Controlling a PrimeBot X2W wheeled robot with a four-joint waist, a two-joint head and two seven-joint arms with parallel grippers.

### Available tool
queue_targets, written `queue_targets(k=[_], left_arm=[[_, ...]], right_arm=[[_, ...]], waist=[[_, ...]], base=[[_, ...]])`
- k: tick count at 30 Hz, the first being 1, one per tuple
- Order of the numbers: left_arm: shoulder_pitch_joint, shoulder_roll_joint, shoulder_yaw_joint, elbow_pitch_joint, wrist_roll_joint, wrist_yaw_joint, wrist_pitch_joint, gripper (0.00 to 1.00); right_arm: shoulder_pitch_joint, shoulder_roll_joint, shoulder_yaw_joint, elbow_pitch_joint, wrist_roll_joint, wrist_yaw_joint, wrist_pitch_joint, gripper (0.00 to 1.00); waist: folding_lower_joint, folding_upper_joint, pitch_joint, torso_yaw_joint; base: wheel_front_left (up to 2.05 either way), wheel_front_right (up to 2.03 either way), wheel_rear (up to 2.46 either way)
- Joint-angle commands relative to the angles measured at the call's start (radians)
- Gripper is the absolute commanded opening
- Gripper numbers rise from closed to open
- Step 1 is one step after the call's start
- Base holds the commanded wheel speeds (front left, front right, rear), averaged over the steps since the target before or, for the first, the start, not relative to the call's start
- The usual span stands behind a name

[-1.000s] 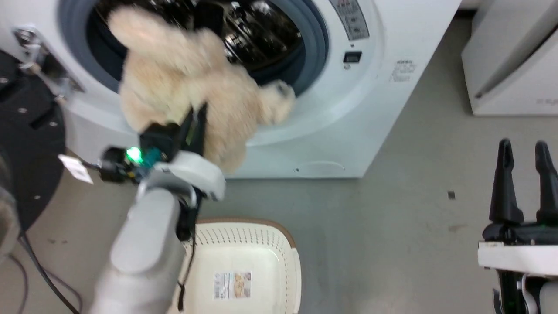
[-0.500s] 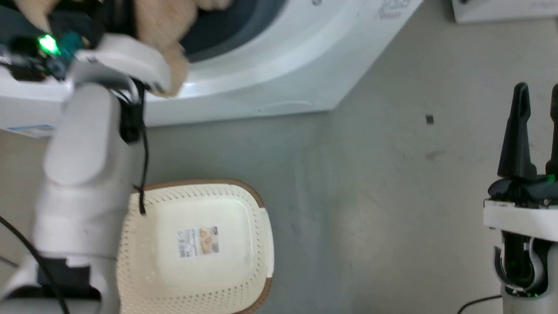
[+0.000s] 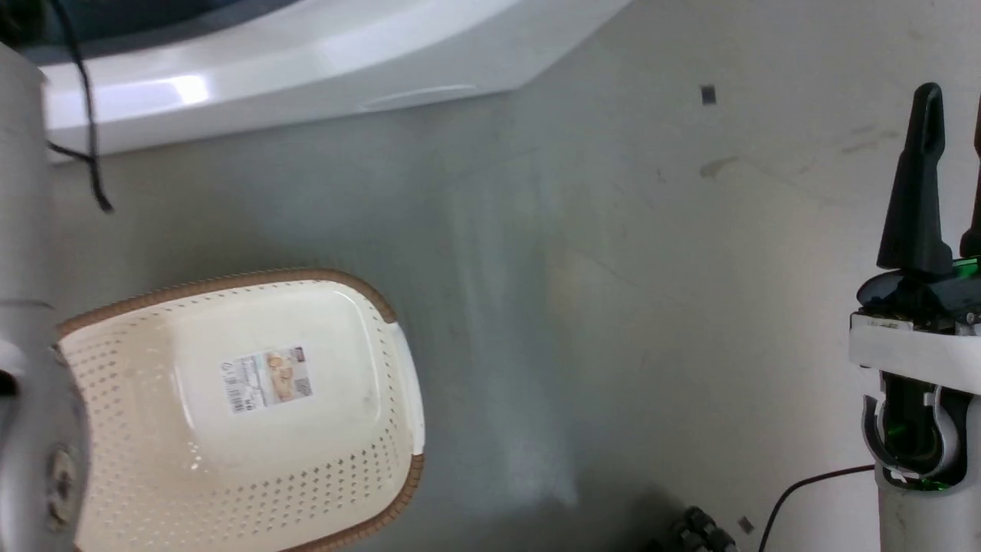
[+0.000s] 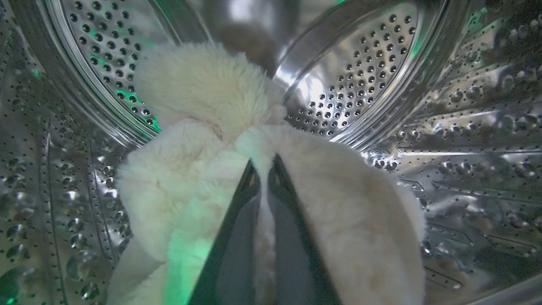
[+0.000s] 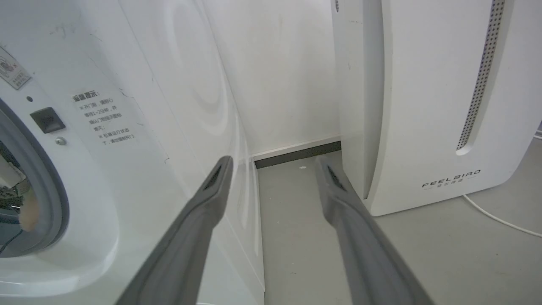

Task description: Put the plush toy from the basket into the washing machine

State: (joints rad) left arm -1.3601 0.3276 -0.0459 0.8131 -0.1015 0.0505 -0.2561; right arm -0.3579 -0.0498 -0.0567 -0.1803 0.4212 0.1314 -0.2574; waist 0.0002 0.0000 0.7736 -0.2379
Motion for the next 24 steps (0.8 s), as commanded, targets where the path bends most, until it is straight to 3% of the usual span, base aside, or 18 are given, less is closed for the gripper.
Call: queue_targets(k=[1,7,8,9,17,24], left_arm=[[-0.041,0.019,0.007,0.002,0.009,0.005,-0.006,0.00],[-0.113,0.049,0.006,0.034,0.022,0.007,-0.006,0.00],[-0.114,0.052,0.006,0.036,0.025,0.012,-0.006,0.89],[-0.110,0.051,0.006,0.035,0.024,0.011,-0.006,1.00],[-0.007,0.026,0.020,0.009,0.009,0.012,-0.006,1.00],[0.153,-0.023,0.045,-0.042,-0.001,0.041,-0.006,1.00]], right_arm=[[-0.018,0.000,0.003,-0.008,0.010,-0.001,-0.004,1.00],[-0.021,0.000,0.005,-0.011,0.011,-0.001,-0.004,1.00],[-0.021,0.000,0.006,-0.010,0.011,-0.001,-0.004,1.00],[-0.021,0.000,0.007,-0.008,0.008,-0.001,-0.004,1.00],[-0.016,0.000,0.006,0.001,-0.004,-0.001,-0.004,1.00],[0.006,0.000,0.010,0.017,-0.037,-0.001,-0.004,1.00]], waist=[[-0.0002,0.0000,0.034,-0.025],[-0.0002,0.0000,0.063,-0.026],[-0.0002,0.0000,0.063,-0.025],[-0.0002,0.0000,0.060,-0.024],[-0.0002,0.0000,0.000,0.001],[-0.0002,0.0000,-0.091,0.042]], base=[[0.00,0.00,0.00],[0.00,0.00,0.00],[0.00,0.00,0.00],[0.00,0.00,0.00],[0.00,0.00,0.00],[0.00,0.00,0.00]])
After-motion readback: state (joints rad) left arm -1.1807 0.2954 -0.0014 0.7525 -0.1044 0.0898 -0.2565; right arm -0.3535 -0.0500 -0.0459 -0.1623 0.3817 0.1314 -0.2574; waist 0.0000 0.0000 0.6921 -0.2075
